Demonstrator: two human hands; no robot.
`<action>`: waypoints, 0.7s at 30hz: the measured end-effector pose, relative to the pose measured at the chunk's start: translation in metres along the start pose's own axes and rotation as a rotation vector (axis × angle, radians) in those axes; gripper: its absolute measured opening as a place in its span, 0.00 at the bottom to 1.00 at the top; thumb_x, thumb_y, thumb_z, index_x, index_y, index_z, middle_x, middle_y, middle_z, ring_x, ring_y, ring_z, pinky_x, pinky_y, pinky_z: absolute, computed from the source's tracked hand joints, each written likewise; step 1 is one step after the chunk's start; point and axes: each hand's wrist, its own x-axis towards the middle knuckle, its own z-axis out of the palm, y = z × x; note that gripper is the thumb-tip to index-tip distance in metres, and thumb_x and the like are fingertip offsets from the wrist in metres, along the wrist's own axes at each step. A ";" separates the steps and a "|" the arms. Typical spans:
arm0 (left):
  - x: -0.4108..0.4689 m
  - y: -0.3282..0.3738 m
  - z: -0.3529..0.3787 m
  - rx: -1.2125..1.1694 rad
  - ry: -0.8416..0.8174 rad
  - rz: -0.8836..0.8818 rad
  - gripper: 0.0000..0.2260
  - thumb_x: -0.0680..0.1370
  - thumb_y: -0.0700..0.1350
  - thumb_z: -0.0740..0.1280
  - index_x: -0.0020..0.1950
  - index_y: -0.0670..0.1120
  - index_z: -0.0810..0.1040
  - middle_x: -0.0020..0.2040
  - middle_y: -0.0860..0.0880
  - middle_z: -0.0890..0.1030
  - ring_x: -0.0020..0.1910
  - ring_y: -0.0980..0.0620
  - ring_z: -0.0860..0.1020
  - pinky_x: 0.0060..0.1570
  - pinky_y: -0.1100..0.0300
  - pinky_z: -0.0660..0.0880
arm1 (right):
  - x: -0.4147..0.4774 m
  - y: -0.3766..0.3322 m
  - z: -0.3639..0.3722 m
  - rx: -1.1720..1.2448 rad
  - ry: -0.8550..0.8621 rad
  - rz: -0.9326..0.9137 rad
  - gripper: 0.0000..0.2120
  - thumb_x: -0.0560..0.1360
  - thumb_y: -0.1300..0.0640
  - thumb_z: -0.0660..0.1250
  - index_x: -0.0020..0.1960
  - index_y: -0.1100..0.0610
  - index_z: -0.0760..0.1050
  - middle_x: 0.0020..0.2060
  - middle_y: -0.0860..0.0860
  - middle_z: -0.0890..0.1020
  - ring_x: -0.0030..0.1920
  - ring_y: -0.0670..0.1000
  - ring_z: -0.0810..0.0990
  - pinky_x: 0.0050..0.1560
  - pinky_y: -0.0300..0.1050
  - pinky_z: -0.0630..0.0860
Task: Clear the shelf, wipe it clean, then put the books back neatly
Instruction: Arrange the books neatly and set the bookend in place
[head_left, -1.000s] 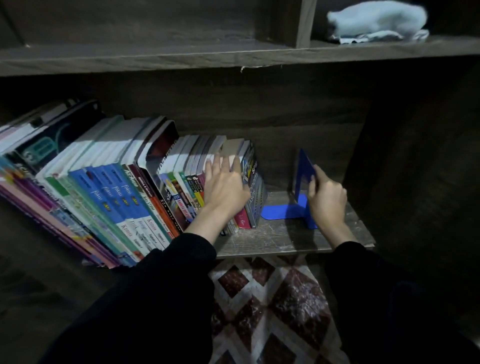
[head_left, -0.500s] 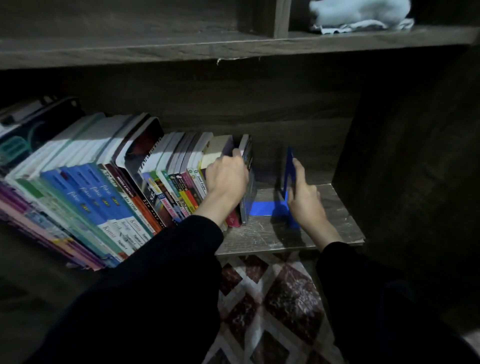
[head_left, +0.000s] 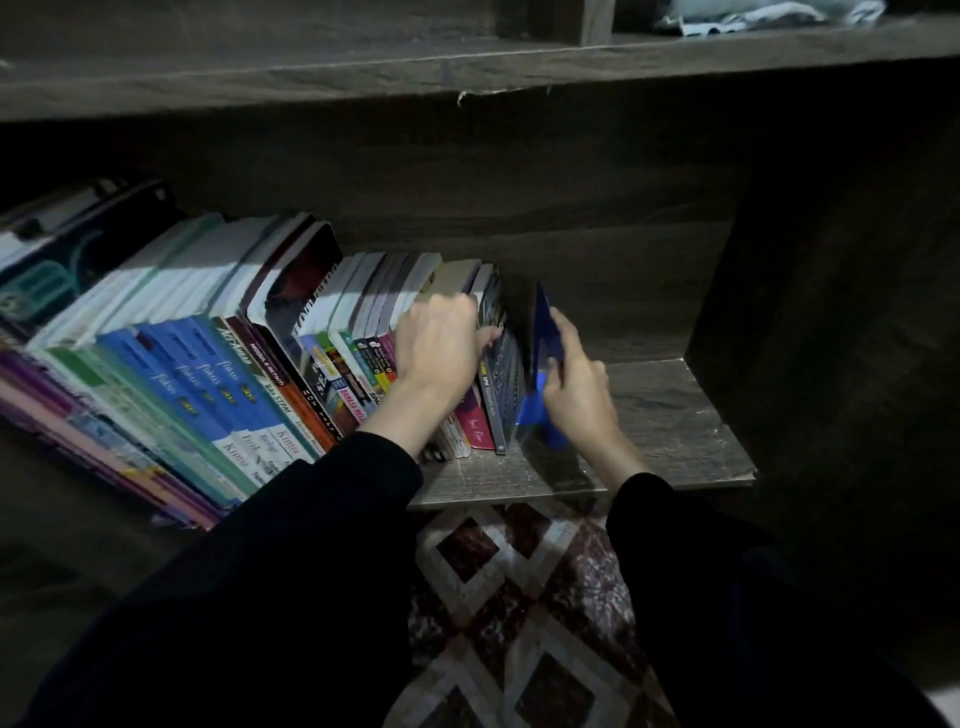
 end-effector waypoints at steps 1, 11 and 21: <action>-0.002 -0.002 0.001 0.004 0.013 0.008 0.18 0.77 0.57 0.65 0.54 0.43 0.78 0.47 0.42 0.81 0.51 0.43 0.79 0.43 0.53 0.73 | 0.000 -0.004 0.005 0.005 -0.001 -0.009 0.29 0.80 0.62 0.56 0.77 0.43 0.54 0.46 0.61 0.80 0.48 0.62 0.79 0.49 0.51 0.75; -0.012 -0.020 0.021 -0.034 0.074 0.123 0.29 0.76 0.62 0.61 0.72 0.49 0.67 0.68 0.45 0.71 0.68 0.45 0.65 0.64 0.51 0.60 | -0.001 -0.008 0.025 0.044 0.065 -0.071 0.29 0.79 0.62 0.58 0.76 0.44 0.57 0.40 0.59 0.82 0.38 0.59 0.80 0.50 0.55 0.77; -0.025 -0.030 0.038 0.163 0.059 0.167 0.47 0.69 0.66 0.68 0.78 0.46 0.50 0.73 0.41 0.65 0.71 0.42 0.64 0.71 0.50 0.54 | -0.029 0.018 0.029 0.212 -0.048 0.060 0.27 0.79 0.60 0.63 0.76 0.52 0.59 0.50 0.53 0.77 0.50 0.51 0.77 0.45 0.33 0.64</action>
